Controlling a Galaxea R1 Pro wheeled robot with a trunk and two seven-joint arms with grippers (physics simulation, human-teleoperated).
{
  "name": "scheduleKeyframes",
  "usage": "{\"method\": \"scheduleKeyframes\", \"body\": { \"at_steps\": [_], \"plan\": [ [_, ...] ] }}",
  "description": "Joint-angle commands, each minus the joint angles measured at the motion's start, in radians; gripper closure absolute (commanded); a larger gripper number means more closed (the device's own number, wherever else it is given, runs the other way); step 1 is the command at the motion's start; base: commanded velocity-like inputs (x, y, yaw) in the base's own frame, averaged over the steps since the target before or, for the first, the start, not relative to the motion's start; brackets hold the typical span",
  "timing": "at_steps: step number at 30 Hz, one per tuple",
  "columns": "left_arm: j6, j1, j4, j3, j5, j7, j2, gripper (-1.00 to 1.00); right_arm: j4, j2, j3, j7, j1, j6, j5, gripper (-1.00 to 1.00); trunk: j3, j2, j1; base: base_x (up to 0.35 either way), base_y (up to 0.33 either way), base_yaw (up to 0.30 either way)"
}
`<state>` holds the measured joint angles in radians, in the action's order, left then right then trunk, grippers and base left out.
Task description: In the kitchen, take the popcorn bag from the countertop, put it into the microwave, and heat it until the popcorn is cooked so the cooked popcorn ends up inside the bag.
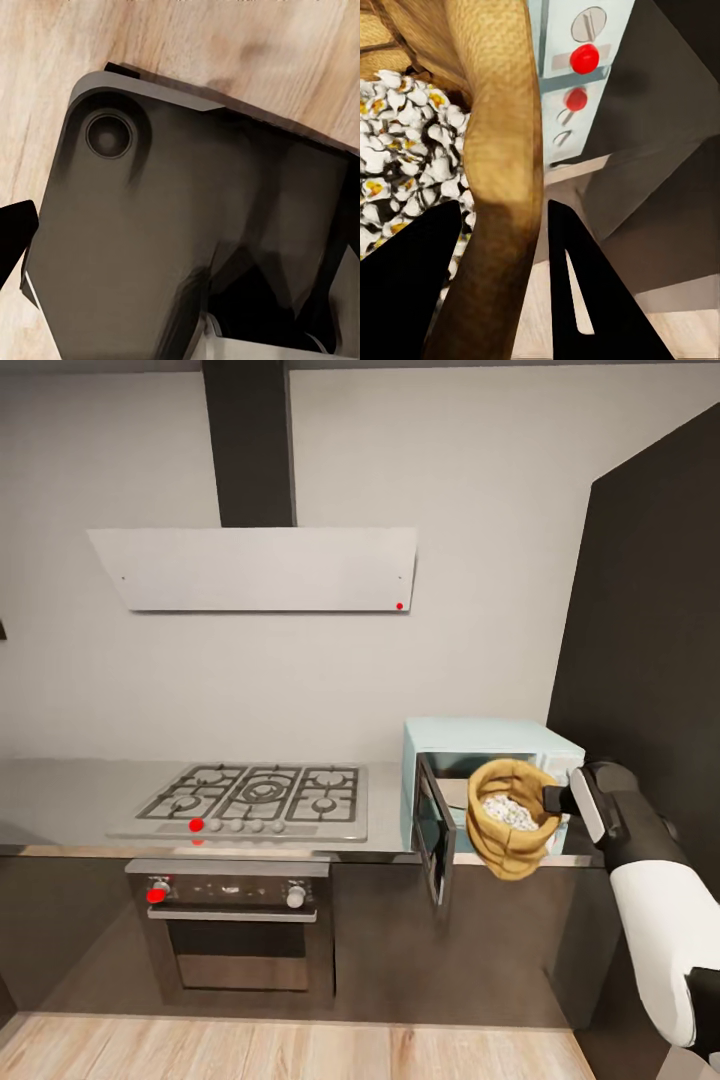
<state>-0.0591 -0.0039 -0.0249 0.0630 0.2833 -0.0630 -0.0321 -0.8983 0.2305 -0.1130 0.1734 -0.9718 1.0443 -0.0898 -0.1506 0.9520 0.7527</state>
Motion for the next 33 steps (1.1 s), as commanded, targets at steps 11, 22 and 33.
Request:
{"method": "scheduleKeyframes", "body": {
  "at_steps": [11,22,33],
  "plan": [
    [-0.002,0.0,0.0,0.006,0.004,-0.004,0.0,-1.0,0.022,-0.012,0.101,0.023,-0.001,0.003,-0.018,1.0,-0.001,0.001,0.0,0.0,0.0,0.0],
    [-0.002,-0.001,0.0,0.006,0.005,-0.004,0.001,-1.0,0.023,-0.047,0.092,0.016,-0.001,0.003,-0.027,1.0,-0.001,0.001,0.0,0.0,0.0,0.0],
    [-0.002,0.0,0.0,0.006,0.005,-0.004,0.0,-1.0,0.344,-0.039,0.09,0.017,-0.117,0.003,-0.026,1.0,-0.001,0.001,0.0,0.0,0.0,0.0]
  ]
}}
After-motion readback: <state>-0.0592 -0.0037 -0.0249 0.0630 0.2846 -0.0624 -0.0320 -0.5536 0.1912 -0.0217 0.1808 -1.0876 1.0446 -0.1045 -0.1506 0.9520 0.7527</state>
